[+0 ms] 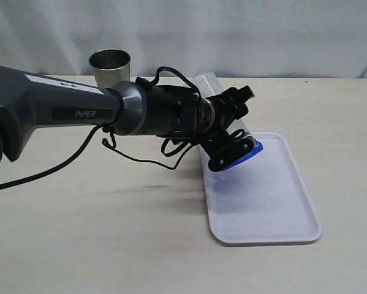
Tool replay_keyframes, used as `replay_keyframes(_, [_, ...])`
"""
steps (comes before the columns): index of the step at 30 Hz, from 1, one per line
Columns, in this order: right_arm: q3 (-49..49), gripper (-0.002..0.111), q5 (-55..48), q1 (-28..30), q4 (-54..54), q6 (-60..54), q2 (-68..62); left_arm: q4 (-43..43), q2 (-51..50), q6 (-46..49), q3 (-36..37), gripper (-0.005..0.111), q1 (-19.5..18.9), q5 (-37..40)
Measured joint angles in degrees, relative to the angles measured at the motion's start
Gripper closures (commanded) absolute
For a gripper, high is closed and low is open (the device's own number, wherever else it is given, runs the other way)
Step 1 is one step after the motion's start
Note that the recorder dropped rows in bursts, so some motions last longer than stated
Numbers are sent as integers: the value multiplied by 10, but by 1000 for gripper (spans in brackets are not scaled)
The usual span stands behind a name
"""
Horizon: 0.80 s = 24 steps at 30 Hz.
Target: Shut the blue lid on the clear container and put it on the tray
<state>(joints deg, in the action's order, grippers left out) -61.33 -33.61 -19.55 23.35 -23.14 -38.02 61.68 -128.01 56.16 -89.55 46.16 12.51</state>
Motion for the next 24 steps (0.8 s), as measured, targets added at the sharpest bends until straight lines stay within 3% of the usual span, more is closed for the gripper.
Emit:
replay_keyframes(8, [0,104,-2,0,0,0,0,-24,0,-60,0,107,5,-19])
replay_keyframes(15, [0,104,-3,0,0,0,0,-225,0,-148,0,107,3,-131])
replay_keyframes(19, [0,104,-6,0,0,0,0,-306,0,-276,0,107,3,-219])
replay_keyframes(24, [0,104,-7,0,0,0,0,-300,0,-516,0,107,1,-310])
